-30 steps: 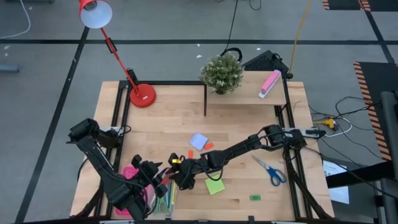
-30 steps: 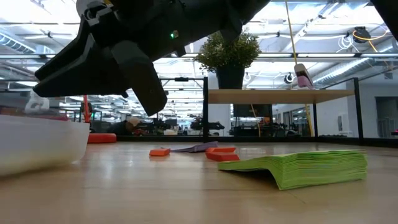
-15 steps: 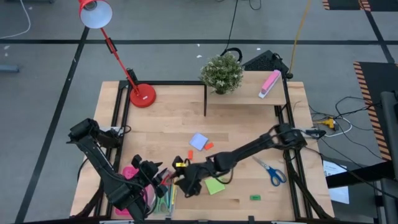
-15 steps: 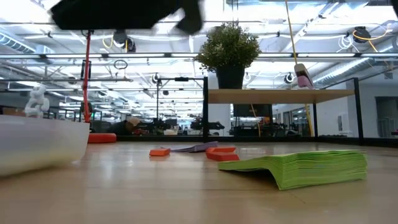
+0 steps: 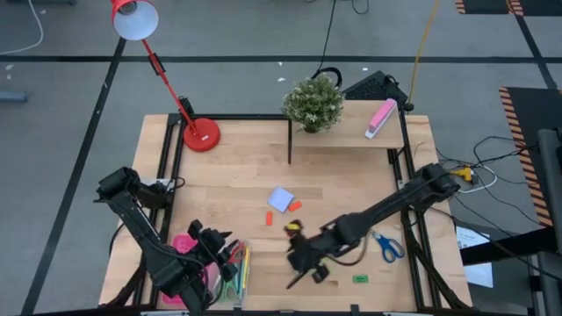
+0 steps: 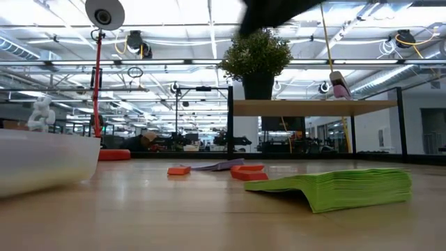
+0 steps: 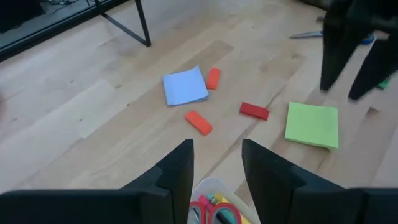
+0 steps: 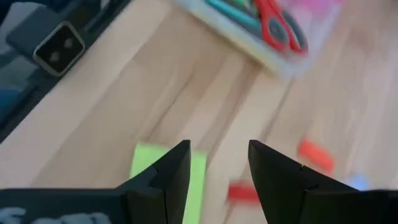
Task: Pack school essentials
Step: Put the blue scissors into the pink supply box
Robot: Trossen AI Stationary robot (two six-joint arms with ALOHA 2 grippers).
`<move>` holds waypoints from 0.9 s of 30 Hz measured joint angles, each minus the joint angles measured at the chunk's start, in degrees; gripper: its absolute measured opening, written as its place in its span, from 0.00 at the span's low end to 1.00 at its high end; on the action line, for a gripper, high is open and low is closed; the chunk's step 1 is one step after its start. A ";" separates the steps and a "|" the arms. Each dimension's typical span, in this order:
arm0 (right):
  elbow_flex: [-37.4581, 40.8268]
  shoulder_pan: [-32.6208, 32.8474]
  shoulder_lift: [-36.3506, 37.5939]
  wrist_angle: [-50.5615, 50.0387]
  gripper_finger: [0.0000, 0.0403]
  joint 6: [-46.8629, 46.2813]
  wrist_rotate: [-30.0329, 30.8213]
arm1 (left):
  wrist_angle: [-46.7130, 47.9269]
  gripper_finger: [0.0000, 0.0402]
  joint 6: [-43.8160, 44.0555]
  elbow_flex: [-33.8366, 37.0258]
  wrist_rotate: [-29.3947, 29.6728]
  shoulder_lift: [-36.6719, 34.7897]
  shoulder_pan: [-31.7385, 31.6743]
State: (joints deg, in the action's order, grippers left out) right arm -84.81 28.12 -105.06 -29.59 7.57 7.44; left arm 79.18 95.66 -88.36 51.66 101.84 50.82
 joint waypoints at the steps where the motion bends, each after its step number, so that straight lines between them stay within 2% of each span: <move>1: 2.02 0.75 1.85 -0.20 0.39 -2.51 1.01 | 0.02 0.35 -0.02 0.00 0.00 0.00 0.01; 8: 16.90 6.11 16.68 -4.03 0.39 -24.29 7.80 | -0.55 0.35 -1.37 0.00 1.13 0.09 0.03; 14: 26.59 10.23 26.23 -10.40 0.39 -46.02 8.96 | -2.13 0.35 -4.43 0.00 1.45 0.09 -0.83; 20: 30.97 16.36 29.59 -19.03 0.39 -65.18 8.17 | -4.48 0.35 -8.16 0.00 1.57 0.11 -1.59; 27: 30.99 25.46 29.56 -27.20 0.39 -85.24 0.78 | -4.85 0.35 -11.52 0.00 1.57 0.16 -3.06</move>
State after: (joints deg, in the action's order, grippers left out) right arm -53.82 53.58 -75.50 -56.79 -77.66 8.22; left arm 74.34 84.14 -88.36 53.23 102.00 47.76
